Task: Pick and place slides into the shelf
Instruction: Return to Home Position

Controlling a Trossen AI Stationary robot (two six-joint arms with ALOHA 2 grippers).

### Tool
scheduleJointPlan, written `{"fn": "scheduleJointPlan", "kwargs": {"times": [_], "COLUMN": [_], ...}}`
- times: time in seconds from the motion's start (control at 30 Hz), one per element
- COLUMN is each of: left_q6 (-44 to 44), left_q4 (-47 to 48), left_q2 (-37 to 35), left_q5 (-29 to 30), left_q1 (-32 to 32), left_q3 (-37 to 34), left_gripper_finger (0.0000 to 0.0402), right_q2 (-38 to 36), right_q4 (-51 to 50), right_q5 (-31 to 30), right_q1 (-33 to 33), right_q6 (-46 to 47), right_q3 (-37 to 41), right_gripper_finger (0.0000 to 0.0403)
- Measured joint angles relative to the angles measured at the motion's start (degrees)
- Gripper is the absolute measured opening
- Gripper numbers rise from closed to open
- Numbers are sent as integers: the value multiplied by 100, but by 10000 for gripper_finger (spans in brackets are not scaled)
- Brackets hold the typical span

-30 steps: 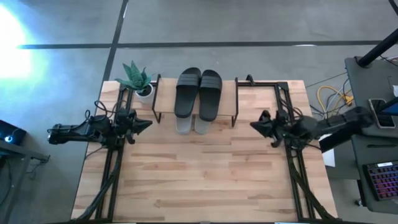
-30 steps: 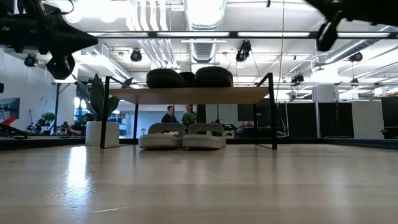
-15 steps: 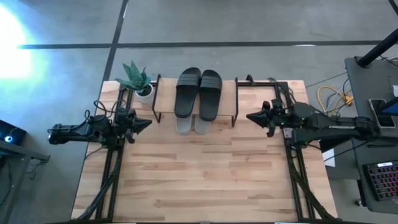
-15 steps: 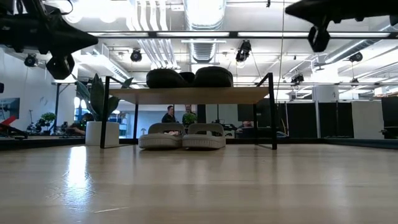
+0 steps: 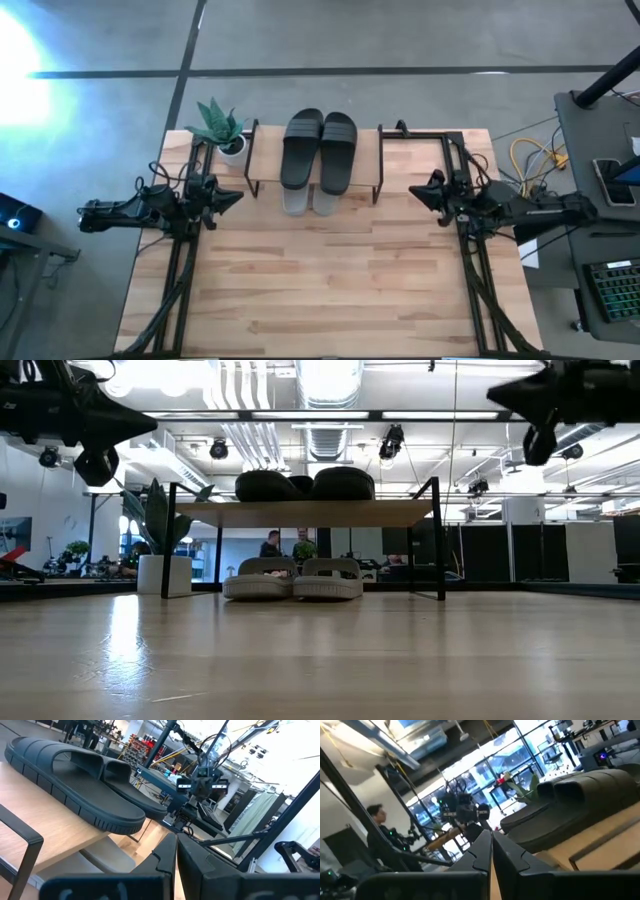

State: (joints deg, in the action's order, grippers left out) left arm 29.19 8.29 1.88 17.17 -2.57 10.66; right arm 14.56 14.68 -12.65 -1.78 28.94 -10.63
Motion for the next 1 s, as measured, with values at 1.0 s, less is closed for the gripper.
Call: {"fn": "scheduleJointPlan", "kwargs": {"times": [1.0], "left_q6": [490], "left_q4": [1224], "left_q2": [201], "left_q5": [761], "left_q1": [-4], "left_q3": [-400], "left_gripper_finger": [0], "right_q2": [-1137], "right_q4": [-1231], "right_q5": [-304], "right_q1": [7], "right_q6": [-468], "right_q3": [1001], "right_gripper_finger": [9]}}
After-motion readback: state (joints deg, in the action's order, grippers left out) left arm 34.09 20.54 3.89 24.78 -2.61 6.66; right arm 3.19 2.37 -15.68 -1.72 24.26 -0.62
